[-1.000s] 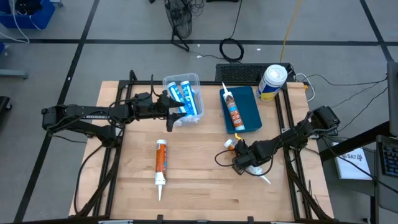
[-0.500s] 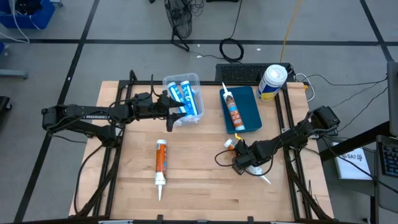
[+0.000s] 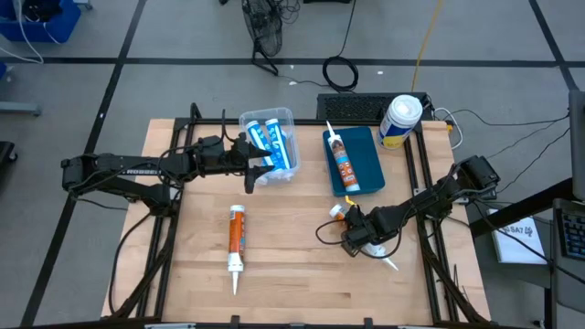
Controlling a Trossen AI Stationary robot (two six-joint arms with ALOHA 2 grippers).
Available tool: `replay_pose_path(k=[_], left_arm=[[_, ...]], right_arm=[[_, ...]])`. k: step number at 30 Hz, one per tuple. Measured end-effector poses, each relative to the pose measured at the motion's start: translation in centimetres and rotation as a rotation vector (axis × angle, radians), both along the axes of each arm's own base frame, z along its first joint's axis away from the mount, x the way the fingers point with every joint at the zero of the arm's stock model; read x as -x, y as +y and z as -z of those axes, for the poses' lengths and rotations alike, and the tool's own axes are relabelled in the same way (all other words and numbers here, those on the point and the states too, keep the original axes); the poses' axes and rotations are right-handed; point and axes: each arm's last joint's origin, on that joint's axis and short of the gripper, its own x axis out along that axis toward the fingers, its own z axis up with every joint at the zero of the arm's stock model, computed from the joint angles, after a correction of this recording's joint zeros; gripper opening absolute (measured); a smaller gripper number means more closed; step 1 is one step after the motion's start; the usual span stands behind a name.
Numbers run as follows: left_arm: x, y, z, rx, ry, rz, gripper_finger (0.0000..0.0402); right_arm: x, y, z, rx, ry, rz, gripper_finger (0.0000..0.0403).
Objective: Pick & place silicon tubes, Sealant and Lysol wipes
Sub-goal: Put the right orange sealant into the blue bin
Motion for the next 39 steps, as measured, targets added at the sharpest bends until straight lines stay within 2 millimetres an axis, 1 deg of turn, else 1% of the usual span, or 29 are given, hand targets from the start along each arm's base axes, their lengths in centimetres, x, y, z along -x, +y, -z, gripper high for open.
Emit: replay_pose_path(k=[28, 31, 34, 39], left_arm=[[0.0, 0.0, 0.0, 0.0, 0.0, 0.0, 0.0219], [0.0, 0.0, 0.0, 0.0, 0.0, 0.0, 0.0219], [0.0, 0.0, 0.0, 0.0, -0.001, 0.0, 0.0219], [0.0, 0.0, 0.0, 0.0, 0.0, 0.0, 0.0218]], right_arm=[[0.0, 0.0, 0.0, -0.001, -0.004, -0.015, 0.0201], [-0.2, 0.1, -0.7, -0.016, -0.051, -0.02, 0.02], [-0.3, 0.1, -1.6, -0.03, -0.138, -0.046, 0.0199], [-1.2, 0.5, -4.6, -0.069, -0.374, -0.129, 0.02]])
